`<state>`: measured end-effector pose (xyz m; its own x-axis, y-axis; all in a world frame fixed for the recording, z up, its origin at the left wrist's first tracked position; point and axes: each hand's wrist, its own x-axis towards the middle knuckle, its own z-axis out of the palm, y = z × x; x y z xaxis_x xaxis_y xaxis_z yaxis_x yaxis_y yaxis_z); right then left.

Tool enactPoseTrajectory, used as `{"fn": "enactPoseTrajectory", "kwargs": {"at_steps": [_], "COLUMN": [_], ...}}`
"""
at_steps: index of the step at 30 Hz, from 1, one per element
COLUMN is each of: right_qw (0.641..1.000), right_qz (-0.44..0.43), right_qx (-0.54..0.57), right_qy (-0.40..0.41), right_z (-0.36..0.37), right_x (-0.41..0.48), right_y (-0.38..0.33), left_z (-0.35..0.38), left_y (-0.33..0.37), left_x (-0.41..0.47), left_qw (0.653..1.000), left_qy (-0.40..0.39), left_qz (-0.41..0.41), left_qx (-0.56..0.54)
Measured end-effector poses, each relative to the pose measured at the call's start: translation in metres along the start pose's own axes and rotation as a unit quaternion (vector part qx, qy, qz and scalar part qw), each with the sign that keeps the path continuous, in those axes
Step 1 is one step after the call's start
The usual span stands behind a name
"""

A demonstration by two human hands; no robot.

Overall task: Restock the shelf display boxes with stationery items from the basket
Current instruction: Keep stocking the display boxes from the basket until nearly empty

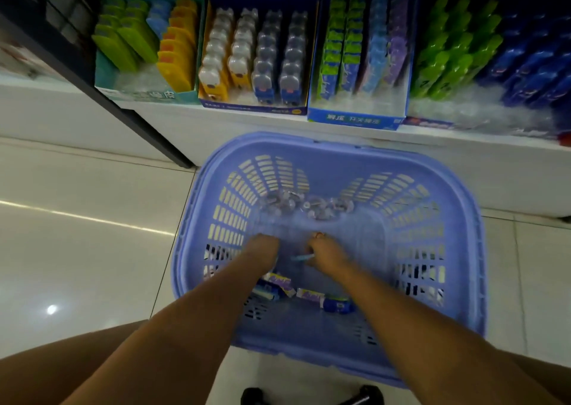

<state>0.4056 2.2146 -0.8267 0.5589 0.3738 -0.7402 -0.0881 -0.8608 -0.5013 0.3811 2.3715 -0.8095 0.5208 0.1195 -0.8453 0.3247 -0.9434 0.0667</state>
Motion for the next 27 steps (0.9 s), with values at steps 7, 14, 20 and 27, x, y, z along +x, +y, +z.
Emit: {"fn": "enactPoseTrajectory", "kwargs": {"at_steps": [7,14,20,27], "right_qw": [0.966,0.943,0.899,0.805], "right_qz": [0.027,-0.055,-0.111,-0.254], "right_qx": [0.248,0.325,0.416,0.439], "right_qy": [-0.071,-0.039,0.080,0.308], "right_z": [-0.048,-0.091,-0.121,-0.174], "right_x": [-0.008,-0.058,-0.098,-0.139], "right_y": [-0.006,-0.020,-0.031,-0.070], "left_z": [0.008,0.012,-0.037,-0.109], "left_y": [0.013,0.007,0.017,0.016], "left_x": [0.008,0.001,-0.032,-0.106], "left_qw": [0.997,0.999,0.933,0.623], "left_qy": [-0.057,-0.006,0.104,0.076], "left_qz": [0.006,0.030,0.098,0.215], "left_qx": [0.049,-0.028,-0.332,-0.748]}}
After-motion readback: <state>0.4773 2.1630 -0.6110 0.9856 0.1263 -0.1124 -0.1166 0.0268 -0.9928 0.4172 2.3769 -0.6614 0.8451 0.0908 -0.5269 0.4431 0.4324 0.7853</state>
